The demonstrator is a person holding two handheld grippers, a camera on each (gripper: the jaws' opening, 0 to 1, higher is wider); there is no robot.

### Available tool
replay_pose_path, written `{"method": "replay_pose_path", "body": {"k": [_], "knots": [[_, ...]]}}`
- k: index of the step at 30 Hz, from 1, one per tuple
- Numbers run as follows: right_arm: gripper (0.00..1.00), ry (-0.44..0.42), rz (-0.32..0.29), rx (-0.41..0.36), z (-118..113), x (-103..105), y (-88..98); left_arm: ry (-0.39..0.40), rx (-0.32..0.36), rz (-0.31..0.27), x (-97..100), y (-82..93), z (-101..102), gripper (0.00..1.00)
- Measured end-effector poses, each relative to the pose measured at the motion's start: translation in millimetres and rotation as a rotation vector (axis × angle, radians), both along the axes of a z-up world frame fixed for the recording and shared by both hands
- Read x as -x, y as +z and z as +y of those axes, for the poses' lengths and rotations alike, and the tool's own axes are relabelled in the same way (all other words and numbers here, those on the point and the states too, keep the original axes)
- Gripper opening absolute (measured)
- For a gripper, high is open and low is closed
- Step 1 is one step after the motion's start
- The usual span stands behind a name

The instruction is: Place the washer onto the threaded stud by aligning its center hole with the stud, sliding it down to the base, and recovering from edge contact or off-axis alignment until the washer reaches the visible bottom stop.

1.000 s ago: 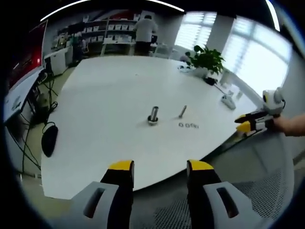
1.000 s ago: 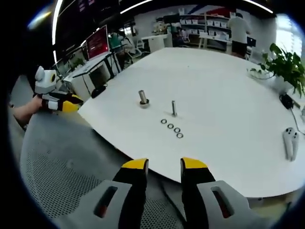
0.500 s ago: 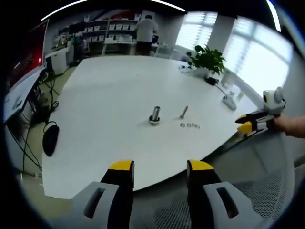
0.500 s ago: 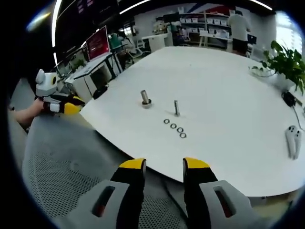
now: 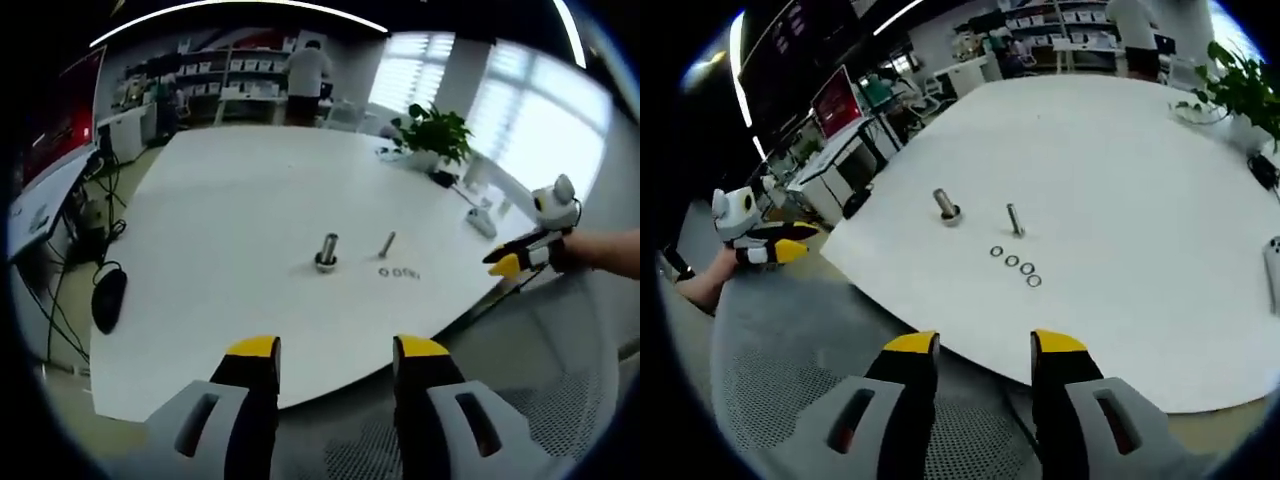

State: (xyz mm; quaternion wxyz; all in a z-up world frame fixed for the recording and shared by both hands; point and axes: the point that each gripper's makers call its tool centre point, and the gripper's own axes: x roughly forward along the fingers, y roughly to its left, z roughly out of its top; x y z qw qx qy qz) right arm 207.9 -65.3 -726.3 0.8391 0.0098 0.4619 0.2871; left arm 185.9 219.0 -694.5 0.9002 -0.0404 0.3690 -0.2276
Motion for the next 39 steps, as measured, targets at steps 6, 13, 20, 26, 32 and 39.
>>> {"method": "replay_pose_path", "body": {"k": [6, 13, 20, 26, 32, 39], "knots": [[0.44, 0.022, -0.096, -0.009, 22.6, -33.9, 7.2, -0.006, -0.002, -0.004, 0.2, 0.8, -1.0, 0.44], [0.45, -0.133, -0.096, -0.047, 38.9, -76.8, -12.9, 0.008, -0.003, -0.008, -0.7, 1.7, 0.8, 0.44], [0.42, -0.208, -0.243, 0.057, 20.9, -109.0, -21.4, 0.005, -0.024, 0.011, 0.2, -2.6, 2.7, 0.43], [0.42, -0.206, -0.19, 0.039, 23.4, -98.0, -42.5, 0.008, -0.028, 0.014, 0.0, -3.1, 3.3, 0.4], [0.43, -0.108, -0.162, 0.096, 33.8, -87.0, -59.0, 0.014, -0.03, 0.01, -0.7, -2.6, 3.3, 0.38], [0.32, -0.064, -0.15, 0.17, 27.2, -86.2, -76.9, 0.005, -0.032, 0.024, 0.0, -5.3, 2.6, 0.37]]}}
